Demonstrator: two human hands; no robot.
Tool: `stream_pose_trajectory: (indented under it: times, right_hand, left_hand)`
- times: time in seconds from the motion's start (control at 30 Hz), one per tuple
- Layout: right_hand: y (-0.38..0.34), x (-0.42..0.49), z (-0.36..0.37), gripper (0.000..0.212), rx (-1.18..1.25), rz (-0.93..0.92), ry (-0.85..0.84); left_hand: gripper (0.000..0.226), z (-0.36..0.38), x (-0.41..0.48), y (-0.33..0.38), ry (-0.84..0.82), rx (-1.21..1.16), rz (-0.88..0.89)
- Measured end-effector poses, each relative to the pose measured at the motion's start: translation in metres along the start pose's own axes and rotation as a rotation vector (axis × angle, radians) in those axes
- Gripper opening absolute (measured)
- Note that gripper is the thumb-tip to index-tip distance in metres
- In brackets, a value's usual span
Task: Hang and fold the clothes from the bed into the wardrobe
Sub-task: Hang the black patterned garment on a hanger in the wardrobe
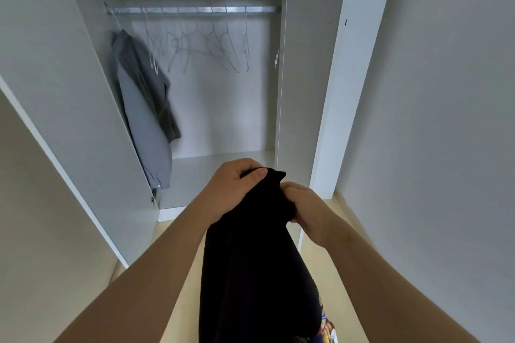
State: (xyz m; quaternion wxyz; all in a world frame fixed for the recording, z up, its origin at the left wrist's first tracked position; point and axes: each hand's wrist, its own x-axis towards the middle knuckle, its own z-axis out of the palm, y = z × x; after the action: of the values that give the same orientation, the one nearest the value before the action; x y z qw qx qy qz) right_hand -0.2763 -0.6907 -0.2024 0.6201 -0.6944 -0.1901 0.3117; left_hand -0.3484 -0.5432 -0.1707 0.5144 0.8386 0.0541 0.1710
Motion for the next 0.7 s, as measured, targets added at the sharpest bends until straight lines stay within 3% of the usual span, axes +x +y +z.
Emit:
stream_pose_trajectory:
  times: [0.2, 0.33, 0.43, 0.6, 0.7]
  right_hand:
    - [0.002, 0.040, 0.000, 0.024, -0.295, 0.049, -0.135]
    - [0.006, 0.065, 0.009, 0.023, -0.507, -0.062, -0.240]
    - [0.011, 0.088, 0.012, 0.021, -0.731, -0.161, -0.166]
    - [0.010, 0.127, 0.014, 0.019, -0.511, -0.223, 0.032]
    - [0.002, 0.156, 0.025, 0.016, -0.468, -0.231, 0.057]
  left_hand:
    - [0.026, -0.009, 0.018, -0.014, 0.095, 0.068, -0.036]
    - [0.024, -0.027, 0.030, -0.024, 0.133, 0.080, -0.036]
    - [0.025, -0.037, 0.040, -0.035, 0.161, 0.064, -0.057]
    - [0.024, -0.066, 0.076, -0.066, 0.260, 0.035, -0.142]
    - [0.024, -0.081, 0.101, -0.093, 0.274, 0.072, -0.215]
